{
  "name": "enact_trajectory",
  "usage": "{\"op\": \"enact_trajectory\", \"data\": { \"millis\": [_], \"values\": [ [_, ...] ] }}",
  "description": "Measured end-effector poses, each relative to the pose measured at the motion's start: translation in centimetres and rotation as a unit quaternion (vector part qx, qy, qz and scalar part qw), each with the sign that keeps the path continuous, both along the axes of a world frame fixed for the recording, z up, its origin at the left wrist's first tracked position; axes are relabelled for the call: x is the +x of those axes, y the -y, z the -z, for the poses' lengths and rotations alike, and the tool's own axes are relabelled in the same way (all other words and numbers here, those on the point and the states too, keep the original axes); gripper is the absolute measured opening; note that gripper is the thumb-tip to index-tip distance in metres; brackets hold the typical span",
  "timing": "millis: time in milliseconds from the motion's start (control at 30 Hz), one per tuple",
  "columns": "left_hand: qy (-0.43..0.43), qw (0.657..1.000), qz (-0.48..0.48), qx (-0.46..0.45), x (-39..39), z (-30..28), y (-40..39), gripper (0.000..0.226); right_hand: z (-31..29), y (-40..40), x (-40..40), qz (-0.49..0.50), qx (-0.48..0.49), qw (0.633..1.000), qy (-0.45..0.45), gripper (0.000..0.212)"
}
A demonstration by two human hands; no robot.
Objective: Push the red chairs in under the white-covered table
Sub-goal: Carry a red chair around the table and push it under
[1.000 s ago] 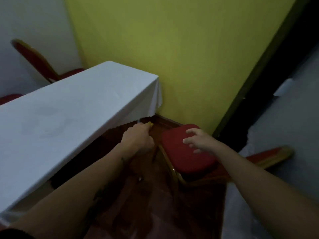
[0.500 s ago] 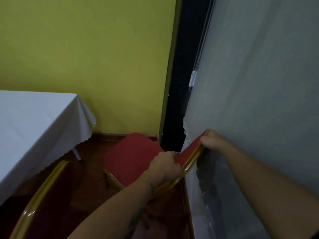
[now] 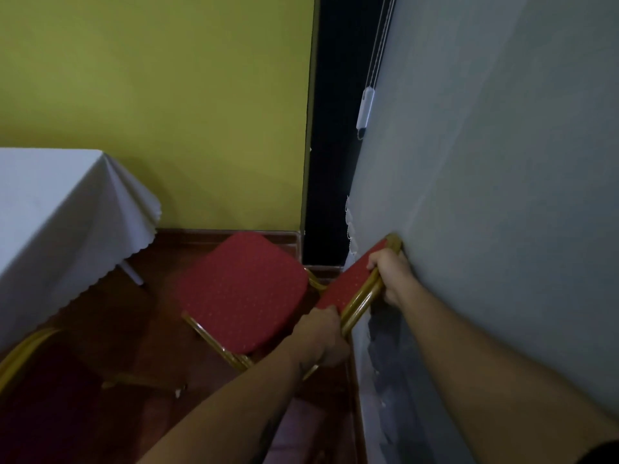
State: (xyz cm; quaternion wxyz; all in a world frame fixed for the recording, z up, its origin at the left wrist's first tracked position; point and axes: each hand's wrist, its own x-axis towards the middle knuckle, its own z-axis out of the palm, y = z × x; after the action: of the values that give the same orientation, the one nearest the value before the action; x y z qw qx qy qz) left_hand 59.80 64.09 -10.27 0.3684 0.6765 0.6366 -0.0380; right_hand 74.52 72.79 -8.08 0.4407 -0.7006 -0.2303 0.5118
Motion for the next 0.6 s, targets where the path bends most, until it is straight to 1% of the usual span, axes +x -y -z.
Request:
{"op": "enact_trajectory", "data": {
  "millis": [133,267,367,467,500,567,600],
  "values": [
    [0.01,1.0,-0.014,0.008,-0.9,-0.2,-0.4,0.053,-0.6,-0.6,-1.0,-0.008,0.003,1.0,0.01,0.04],
    [0.016,0.999,-0.03,0.0,-3.5,-1.3,-0.7,0.05,-1.2,-0.7,-3.1,-0.038,-0.003,0.999,-0.016,0.04],
    [0.027,0.999,-0.044,0.007,-5.9,-2.3,-0.8,0.042,-1.4,-1.0,-5.2,-0.06,0.004,0.998,-0.03,0.049],
    [0.041,0.997,-0.066,0.019,-8.6,-3.0,-1.0,0.039,-1.5,-1.7,-7.7,-0.078,0.015,0.996,-0.039,0.069],
    [0.039,0.996,-0.072,0.021,-9.6,-3.3,-1.1,0.04,-1.9,-1.7,-8.9,-0.075,0.025,0.996,-0.041,0.067],
    [0.029,0.996,-0.084,0.029,-11.3,-3.6,-1.0,0.043,-2.3,-1.6,-11.1,-0.075,0.041,0.996,-0.031,0.049],
    [0.024,0.995,-0.092,0.03,-12.1,-3.6,-0.9,0.045,-2.4,-1.6,-12.2,-0.076,0.047,0.996,-0.024,0.043]
  ]
}}
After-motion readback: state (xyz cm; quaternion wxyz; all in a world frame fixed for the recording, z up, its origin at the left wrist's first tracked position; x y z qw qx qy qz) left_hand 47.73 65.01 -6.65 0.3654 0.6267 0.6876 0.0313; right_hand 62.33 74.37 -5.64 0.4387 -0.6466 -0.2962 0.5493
